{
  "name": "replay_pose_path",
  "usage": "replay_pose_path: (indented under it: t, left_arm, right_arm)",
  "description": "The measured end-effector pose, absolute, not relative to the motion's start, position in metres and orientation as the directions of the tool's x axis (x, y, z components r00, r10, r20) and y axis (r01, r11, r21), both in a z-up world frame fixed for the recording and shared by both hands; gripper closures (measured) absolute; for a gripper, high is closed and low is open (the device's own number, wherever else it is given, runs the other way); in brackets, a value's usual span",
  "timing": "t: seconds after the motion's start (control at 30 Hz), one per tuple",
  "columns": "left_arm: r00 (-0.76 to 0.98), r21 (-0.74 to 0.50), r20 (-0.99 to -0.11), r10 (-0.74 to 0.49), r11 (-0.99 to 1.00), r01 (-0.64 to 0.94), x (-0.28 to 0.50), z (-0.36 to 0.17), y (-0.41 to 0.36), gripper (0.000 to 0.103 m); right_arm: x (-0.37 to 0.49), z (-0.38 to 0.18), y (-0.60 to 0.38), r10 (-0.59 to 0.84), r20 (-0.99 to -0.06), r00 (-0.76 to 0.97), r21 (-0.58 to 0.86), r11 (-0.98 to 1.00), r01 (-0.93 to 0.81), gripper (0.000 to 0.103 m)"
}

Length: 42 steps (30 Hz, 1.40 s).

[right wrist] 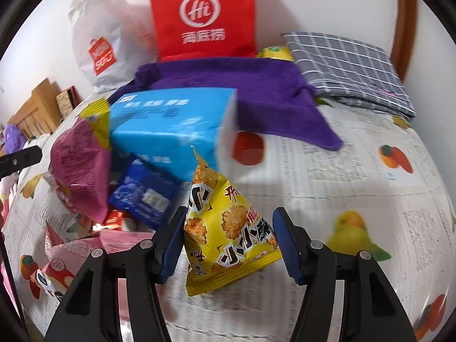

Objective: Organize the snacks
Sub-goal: 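Grasp the pink snack bag with the left tool while the right tool grasps the yellow chip bag, then lift both held bags and carry them over the purple towel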

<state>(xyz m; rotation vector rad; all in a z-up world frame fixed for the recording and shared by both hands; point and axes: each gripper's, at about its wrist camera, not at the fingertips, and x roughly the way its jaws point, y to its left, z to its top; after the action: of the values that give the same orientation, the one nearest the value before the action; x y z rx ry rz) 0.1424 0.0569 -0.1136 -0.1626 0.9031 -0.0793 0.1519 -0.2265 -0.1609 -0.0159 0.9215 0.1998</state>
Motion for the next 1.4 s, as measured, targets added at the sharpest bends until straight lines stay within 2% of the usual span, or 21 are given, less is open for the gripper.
replay_pose_path:
  t: [0.17, 0.37, 0.47, 0.5, 0.63, 0.93, 1.4]
  left_arm:
    - [0.603, -0.188, -0.776, -0.183, 0.981, 0.056, 0.150, -0.115, 0.030, 0.000]
    - [0.561, -0.158, -0.811, -0.166, 0.985, 0.062, 0.166, -0.135, -0.001, 0.002]
    - [0.567, -0.141, -0.813, -0.136, 0.989, 0.035, 0.170, -0.139, -0.007, 0.017]
    - [0.572, -0.157, -0.806, -0.149, 0.987, 0.035, 0.170, -0.138, -0.007, 0.029]
    - [0.570, -0.182, -0.805, -0.164, 0.983, 0.025, 0.166, -0.133, -0.003, 0.037]
    - [0.588, -0.165, -0.792, -0.165, 0.985, 0.053, 0.138, -0.108, 0.002, 0.038]
    - [0.613, -0.192, -0.759, -0.219, 0.975, 0.111, 0.127, -0.072, -0.002, 0.038]
  right_arm:
    - [0.153, -0.160, -0.250, 0.120, -0.792, 0.599, 0.057, 0.991, -0.123, 0.044]
    - [0.150, -0.161, -0.270, 0.123, -0.792, 0.598, 0.083, 0.992, -0.094, 0.044]
    - [0.146, -0.160, -0.271, 0.128, -0.789, 0.601, 0.083, 0.991, -0.102, 0.044]
    - [0.145, -0.160, -0.270, 0.135, -0.789, 0.600, 0.085, 0.990, -0.112, 0.044]
    - [0.139, -0.159, -0.267, 0.147, -0.783, 0.605, 0.084, 0.988, -0.131, 0.044]
    - [0.128, -0.147, -0.259, 0.164, -0.770, 0.617, 0.105, 0.986, -0.131, 0.045]
    - [0.124, -0.095, -0.242, 0.157, -0.751, 0.641, 0.098, 0.987, -0.128, 0.045]
